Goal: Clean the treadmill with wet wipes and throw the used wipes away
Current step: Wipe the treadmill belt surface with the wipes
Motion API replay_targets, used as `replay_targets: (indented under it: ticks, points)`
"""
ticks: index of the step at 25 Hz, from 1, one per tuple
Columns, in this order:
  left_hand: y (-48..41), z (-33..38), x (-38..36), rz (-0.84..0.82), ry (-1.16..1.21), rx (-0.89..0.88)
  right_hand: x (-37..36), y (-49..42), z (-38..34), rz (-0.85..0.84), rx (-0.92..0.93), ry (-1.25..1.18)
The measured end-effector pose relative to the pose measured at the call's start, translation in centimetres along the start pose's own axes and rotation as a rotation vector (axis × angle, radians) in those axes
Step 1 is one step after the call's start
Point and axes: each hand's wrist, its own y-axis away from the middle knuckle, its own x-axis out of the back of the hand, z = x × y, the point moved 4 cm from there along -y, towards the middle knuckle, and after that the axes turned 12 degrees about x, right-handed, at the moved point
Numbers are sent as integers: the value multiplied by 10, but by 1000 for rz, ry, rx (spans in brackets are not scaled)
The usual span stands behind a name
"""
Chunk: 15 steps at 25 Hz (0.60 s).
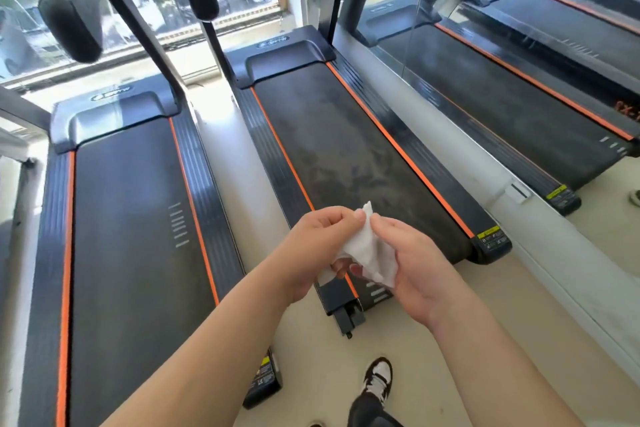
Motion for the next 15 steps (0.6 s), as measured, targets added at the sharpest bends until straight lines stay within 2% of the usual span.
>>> replay_targets:
  ticks: [5,10,15]
  points:
    - [-51,39,21,186,-121,76,21,-66,-32,5,24,95]
    - [-86,65,50,285,-35,117,15,-116,-53,132,22,128]
    - [-120,91,93,358,-125,49,-5,-158,-57,222,29,69]
